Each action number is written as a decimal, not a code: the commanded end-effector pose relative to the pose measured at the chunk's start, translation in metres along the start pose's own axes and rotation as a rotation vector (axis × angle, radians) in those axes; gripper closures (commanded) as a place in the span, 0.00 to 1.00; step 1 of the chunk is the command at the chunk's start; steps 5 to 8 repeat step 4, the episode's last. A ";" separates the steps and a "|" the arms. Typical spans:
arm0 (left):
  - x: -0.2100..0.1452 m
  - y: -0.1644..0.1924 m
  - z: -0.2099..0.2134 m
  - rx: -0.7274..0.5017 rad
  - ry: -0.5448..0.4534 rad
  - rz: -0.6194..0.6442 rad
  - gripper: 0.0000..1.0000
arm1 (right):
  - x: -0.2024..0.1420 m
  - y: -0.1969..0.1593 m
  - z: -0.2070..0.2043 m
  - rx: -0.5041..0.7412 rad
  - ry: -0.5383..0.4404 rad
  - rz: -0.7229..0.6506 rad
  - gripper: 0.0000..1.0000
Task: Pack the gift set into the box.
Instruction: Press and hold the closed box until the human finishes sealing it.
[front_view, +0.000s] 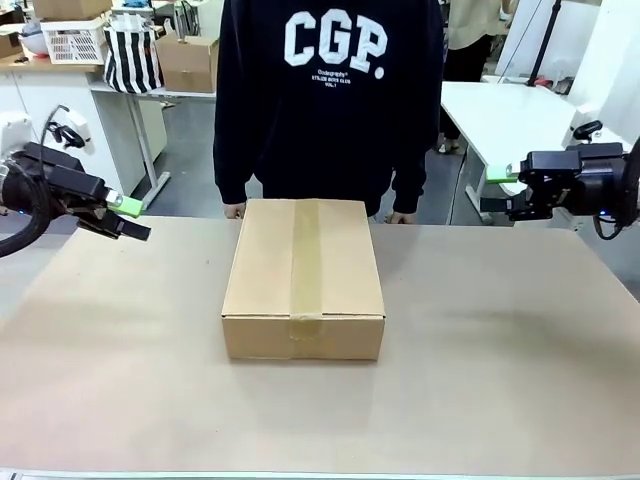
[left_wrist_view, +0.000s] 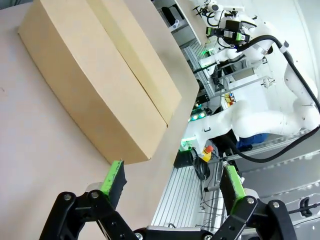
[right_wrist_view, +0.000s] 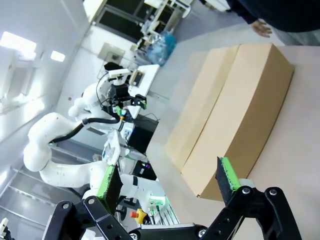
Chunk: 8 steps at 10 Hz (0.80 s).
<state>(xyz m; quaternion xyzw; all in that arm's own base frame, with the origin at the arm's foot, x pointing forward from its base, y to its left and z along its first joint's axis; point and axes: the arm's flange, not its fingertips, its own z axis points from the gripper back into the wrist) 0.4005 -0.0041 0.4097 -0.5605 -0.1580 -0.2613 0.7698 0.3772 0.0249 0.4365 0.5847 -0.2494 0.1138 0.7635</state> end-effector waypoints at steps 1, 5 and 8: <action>-0.001 -0.002 0.002 0.008 0.007 -0.007 0.00 | 0.001 0.001 -0.001 -0.003 -0.018 -0.003 0.00; -0.001 -0.002 0.002 0.008 0.007 -0.007 0.00 | 0.001 0.001 -0.001 -0.003 -0.018 -0.003 0.00; -0.001 -0.002 0.002 0.008 0.007 -0.007 0.00 | 0.001 0.001 -0.001 -0.003 -0.018 -0.003 0.00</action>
